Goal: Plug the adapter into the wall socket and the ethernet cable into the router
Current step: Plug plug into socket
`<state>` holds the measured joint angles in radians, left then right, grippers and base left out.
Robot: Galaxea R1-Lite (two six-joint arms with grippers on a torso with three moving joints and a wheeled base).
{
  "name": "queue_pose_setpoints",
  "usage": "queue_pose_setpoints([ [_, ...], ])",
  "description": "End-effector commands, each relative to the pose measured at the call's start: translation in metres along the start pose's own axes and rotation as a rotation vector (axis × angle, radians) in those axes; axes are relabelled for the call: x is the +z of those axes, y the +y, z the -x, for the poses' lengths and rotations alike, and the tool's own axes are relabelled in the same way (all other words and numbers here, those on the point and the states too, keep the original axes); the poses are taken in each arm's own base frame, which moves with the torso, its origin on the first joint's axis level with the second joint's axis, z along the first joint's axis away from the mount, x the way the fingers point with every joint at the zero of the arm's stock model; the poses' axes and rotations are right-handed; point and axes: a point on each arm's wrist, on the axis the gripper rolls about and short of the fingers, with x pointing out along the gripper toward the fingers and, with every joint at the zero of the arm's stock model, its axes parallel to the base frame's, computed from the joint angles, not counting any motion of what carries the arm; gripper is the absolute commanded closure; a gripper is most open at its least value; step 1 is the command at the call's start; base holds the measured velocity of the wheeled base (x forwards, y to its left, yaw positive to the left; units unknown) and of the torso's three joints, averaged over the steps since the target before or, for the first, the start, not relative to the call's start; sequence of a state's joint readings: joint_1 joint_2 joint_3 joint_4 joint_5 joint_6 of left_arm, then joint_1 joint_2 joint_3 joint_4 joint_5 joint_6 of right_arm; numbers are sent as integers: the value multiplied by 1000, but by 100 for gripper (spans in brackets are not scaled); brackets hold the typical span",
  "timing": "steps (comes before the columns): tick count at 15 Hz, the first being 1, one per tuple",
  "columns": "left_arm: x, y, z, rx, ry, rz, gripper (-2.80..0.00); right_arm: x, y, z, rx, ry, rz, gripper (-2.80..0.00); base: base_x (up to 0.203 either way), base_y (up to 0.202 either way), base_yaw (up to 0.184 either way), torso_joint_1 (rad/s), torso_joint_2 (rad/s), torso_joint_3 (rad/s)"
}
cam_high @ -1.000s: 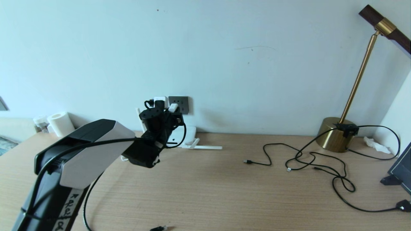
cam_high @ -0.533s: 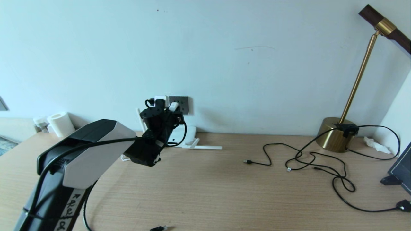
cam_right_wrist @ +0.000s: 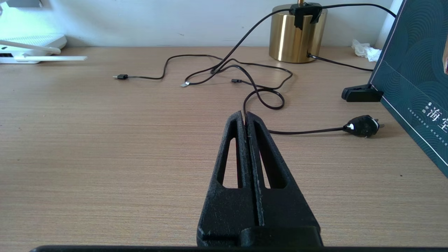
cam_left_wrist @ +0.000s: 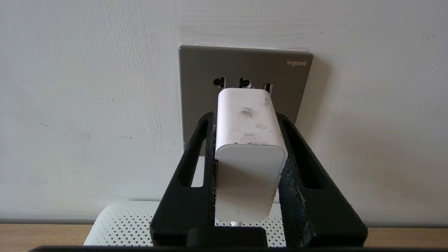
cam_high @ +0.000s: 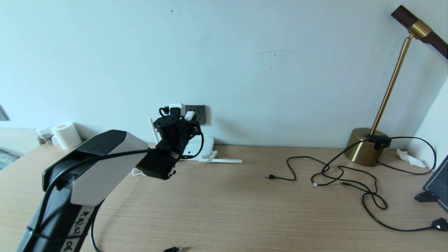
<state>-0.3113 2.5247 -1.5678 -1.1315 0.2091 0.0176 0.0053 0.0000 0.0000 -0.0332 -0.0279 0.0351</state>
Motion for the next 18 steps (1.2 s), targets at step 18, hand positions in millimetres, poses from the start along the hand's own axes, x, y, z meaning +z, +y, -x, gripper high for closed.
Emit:
queue_pose_setpoints([
  [18,-4,7,-4,18,-3,-1,0,-3,0,-1,-1,9,0,0,0,0,0,0,0,0],
])
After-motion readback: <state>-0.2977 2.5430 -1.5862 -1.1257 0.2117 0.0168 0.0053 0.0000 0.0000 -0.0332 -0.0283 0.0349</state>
